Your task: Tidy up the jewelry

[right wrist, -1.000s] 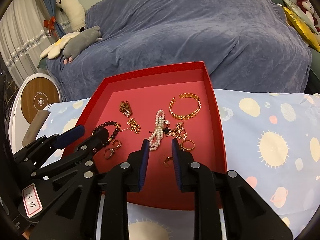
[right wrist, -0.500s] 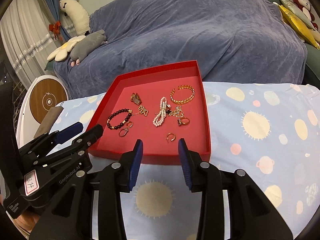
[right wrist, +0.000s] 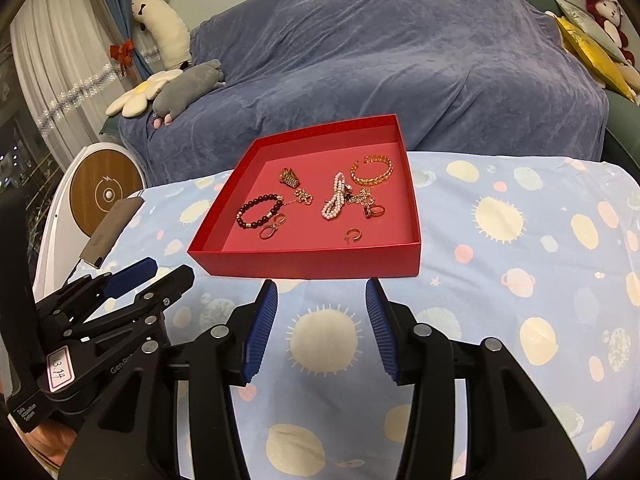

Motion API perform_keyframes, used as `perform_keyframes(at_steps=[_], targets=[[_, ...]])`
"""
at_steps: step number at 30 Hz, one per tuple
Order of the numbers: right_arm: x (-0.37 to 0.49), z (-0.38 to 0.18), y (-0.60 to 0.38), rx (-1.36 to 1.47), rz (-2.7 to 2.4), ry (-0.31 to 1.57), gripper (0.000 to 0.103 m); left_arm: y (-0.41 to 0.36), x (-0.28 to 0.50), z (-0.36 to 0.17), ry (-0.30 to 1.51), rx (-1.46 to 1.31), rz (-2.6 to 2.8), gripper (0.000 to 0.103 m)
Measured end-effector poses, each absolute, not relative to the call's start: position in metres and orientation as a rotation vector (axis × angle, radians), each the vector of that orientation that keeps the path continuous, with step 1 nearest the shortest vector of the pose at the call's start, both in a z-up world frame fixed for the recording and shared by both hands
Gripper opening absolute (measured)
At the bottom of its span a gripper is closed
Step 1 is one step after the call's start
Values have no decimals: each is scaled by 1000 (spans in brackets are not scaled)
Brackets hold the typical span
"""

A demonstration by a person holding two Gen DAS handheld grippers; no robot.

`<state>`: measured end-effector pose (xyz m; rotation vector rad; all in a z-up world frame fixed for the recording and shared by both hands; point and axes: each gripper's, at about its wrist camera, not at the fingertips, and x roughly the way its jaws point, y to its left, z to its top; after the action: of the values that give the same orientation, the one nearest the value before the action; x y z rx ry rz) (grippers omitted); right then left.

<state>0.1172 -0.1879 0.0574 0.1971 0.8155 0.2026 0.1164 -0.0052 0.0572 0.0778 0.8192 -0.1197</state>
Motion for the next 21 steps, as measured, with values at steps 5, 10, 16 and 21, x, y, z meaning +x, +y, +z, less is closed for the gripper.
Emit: perform_keyframes(at_steps=[5, 10, 16, 21], targets=[[123, 50, -182, 167, 182, 829, 49, 3, 123, 44, 845, 82, -107, 50], [127, 48, -180, 154, 170, 833, 52, 9, 134, 38, 864, 50, -99, 50], [125, 45, -182, 140, 159, 838, 56, 8, 130, 40, 856, 54, -102, 51], [124, 45, -184, 142, 158, 838, 60, 0, 128, 39, 849, 79, -102, 60]])
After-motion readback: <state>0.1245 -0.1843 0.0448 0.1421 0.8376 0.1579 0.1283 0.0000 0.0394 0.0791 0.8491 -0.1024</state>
